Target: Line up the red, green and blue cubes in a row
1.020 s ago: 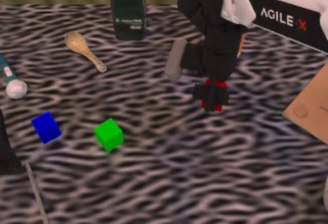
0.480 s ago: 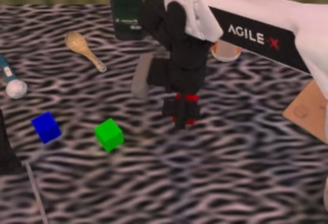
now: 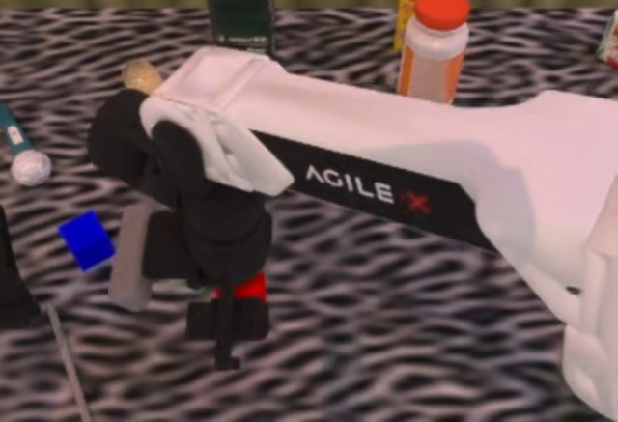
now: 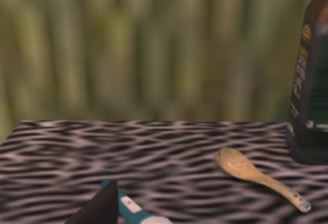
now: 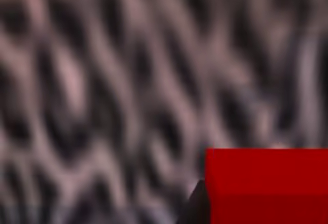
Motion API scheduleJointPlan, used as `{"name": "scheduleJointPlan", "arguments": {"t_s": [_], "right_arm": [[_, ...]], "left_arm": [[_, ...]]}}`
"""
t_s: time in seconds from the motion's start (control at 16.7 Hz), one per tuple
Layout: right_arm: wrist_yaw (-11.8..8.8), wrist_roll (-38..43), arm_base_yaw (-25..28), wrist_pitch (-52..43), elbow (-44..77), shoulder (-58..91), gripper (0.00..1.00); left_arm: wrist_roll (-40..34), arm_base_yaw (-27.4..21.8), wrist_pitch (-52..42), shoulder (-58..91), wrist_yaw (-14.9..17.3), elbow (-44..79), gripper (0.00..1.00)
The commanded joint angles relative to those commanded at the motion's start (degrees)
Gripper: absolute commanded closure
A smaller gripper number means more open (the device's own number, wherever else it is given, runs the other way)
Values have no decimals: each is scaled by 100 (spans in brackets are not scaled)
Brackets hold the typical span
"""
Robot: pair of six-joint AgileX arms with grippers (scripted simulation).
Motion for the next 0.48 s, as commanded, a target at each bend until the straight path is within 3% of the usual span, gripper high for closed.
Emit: {"name": "scheduleJointPlan", "arguments": {"t_s": [0.48], "right_arm": [[1,34,-3,446,-380,51,100]], "left_arm": [[0,0,0,0,0,0,0]]}}
